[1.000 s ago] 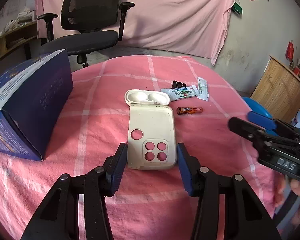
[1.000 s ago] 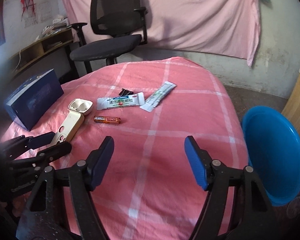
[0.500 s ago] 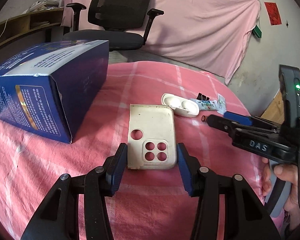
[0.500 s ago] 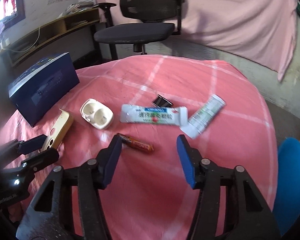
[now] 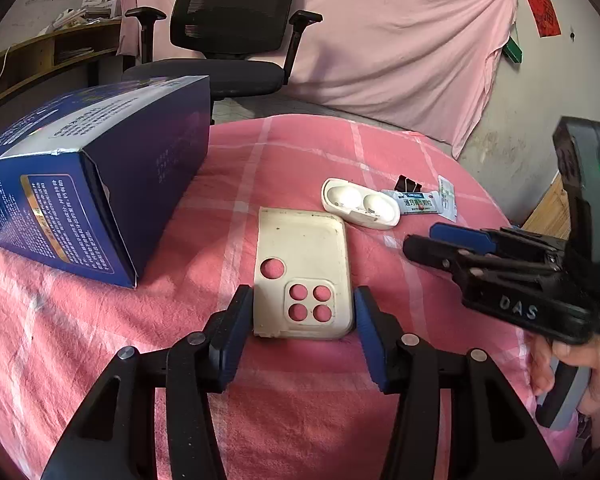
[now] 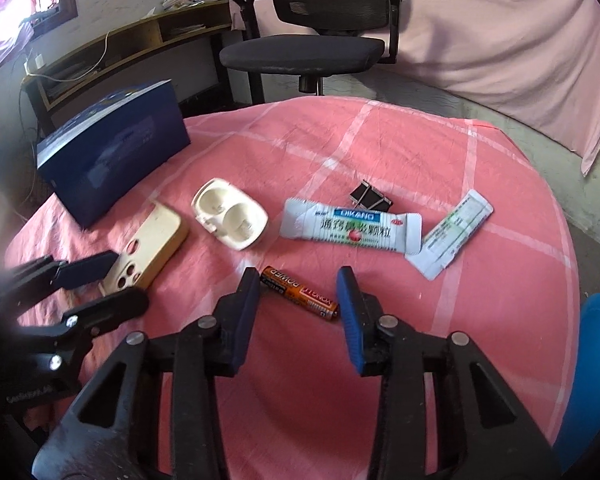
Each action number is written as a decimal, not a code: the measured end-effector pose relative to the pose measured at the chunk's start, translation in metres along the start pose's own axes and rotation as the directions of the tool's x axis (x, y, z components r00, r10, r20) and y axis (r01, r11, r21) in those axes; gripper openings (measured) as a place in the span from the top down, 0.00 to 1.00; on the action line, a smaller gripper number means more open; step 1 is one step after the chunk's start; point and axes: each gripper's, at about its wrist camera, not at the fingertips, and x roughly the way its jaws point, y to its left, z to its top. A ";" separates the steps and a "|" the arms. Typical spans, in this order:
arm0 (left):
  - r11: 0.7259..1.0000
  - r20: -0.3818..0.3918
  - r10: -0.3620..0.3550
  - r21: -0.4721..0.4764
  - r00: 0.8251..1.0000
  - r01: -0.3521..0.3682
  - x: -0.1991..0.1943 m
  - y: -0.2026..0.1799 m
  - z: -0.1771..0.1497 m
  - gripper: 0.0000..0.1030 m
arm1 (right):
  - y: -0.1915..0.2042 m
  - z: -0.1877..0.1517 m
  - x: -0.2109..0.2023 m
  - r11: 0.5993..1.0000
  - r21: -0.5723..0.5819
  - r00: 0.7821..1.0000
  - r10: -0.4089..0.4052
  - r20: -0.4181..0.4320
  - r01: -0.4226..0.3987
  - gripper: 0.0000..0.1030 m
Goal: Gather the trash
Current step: 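Grasp the beige phone case with the left tool while the right tool grasps the battery, then carry the phone case and battery over the blue bucket and open both tools, then move both open tools back over the bed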
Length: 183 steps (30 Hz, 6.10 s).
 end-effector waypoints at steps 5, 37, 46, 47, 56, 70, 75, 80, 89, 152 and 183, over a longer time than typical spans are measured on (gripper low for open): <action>1.000 0.001 0.001 0.004 1.000 -0.001 0.002 0.001 0.000 0.56 | 0.000 -0.007 -0.006 1.000 0.016 1.000 0.006 0.000 -0.006 0.50; 0.981 0.436 -0.159 0.170 0.886 0.092 -0.086 -0.116 0.012 0.57 | -0.016 -0.096 -0.183 0.935 0.285 0.744 -0.344 0.572 0.213 0.50; 0.938 0.374 -0.289 0.296 0.881 0.182 -0.073 -0.187 0.029 0.57 | -0.059 -0.123 -0.227 0.871 0.429 0.644 -0.473 0.601 0.240 0.50; 0.933 0.360 -0.301 0.303 0.883 0.195 -0.070 -0.193 0.031 0.57 | -0.064 -0.126 -0.231 0.862 0.446 0.637 -0.488 0.596 0.243 0.50; 0.882 0.244 -0.403 0.360 0.882 0.303 -0.031 -0.263 0.042 0.57 | -0.119 -0.161 -0.249 0.742 0.600 0.602 -0.634 0.485 0.297 0.50; 0.843 0.050 -0.440 0.366 0.897 0.394 0.041 -0.319 0.028 0.57 | -0.170 -0.177 -0.237 0.651 0.691 0.654 -0.676 0.341 0.312 0.50; 0.845 0.013 -0.429 0.359 0.903 0.397 0.054 -0.324 0.028 0.57 | -0.187 -0.185 -0.228 0.632 0.722 0.692 -0.655 0.304 0.281 0.50; 0.853 -0.042 -0.410 0.336 0.911 0.399 0.067 -0.323 0.030 0.57 | -0.196 -0.188 -0.221 0.613 0.747 0.722 -0.636 0.272 0.258 0.50; 0.859 -0.125 -0.393 0.303 0.911 0.413 0.085 -0.326 0.029 0.57 | -0.203 -0.190 -0.212 0.600 0.757 0.749 -0.619 0.236 0.258 0.49; 0.993 0.564 0.095 0.008 0.820 -0.120 -0.124 -0.064 0.007 0.01 | 0.005 -0.090 -0.207 0.918 0.293 0.594 -0.396 0.700 0.268 0.00; 0.996 0.166 0.029 0.083 0.986 -0.043 0.014 -0.032 0.038 0.10 | -0.023 -0.029 -0.092 0.917 0.274 0.870 -0.373 0.323 0.292 0.10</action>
